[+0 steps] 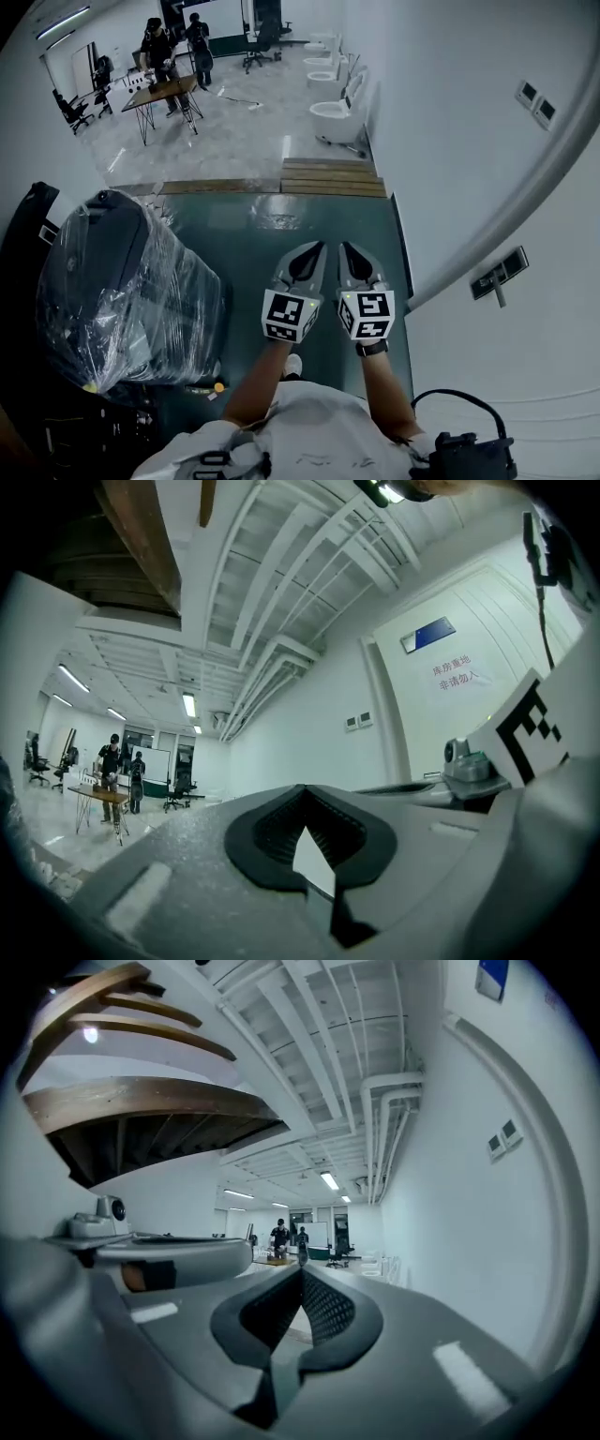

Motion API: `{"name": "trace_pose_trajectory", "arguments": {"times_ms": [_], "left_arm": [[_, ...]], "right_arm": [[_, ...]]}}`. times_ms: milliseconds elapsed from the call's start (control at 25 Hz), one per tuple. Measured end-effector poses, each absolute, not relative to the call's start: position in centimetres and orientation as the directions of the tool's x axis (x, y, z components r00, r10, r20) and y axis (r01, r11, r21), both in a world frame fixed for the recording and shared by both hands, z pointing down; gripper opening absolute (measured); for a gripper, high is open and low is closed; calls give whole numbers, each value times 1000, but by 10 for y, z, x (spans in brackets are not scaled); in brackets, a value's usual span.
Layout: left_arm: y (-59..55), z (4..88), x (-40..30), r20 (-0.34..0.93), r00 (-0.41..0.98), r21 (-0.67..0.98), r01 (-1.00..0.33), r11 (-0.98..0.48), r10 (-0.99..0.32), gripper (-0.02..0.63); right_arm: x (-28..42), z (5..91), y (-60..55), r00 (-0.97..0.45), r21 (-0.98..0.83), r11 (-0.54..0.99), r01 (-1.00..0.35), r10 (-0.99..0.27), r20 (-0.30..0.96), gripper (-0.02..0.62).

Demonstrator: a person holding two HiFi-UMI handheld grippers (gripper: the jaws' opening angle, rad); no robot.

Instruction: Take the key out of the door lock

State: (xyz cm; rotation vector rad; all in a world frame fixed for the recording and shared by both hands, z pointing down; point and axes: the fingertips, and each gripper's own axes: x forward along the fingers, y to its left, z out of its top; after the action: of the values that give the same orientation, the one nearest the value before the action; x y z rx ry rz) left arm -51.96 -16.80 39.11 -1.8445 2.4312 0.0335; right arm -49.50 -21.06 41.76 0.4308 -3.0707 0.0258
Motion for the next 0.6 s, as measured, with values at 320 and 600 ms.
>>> {"name": "trace_pose_trajectory", "arguments": {"times_ms": [320,600], "left_arm": [[-210,397,-590,-114,-181,-23,-982,185,-977,2],[-295,414,-603,-110,-64,-2,-998,65,-992,2]], "right_arm": [[-565,424,-250,-946,130,938,-321,-324,2,-6],[-552,446,-343,-853,123,854,-505,-516,82,-6]]}}
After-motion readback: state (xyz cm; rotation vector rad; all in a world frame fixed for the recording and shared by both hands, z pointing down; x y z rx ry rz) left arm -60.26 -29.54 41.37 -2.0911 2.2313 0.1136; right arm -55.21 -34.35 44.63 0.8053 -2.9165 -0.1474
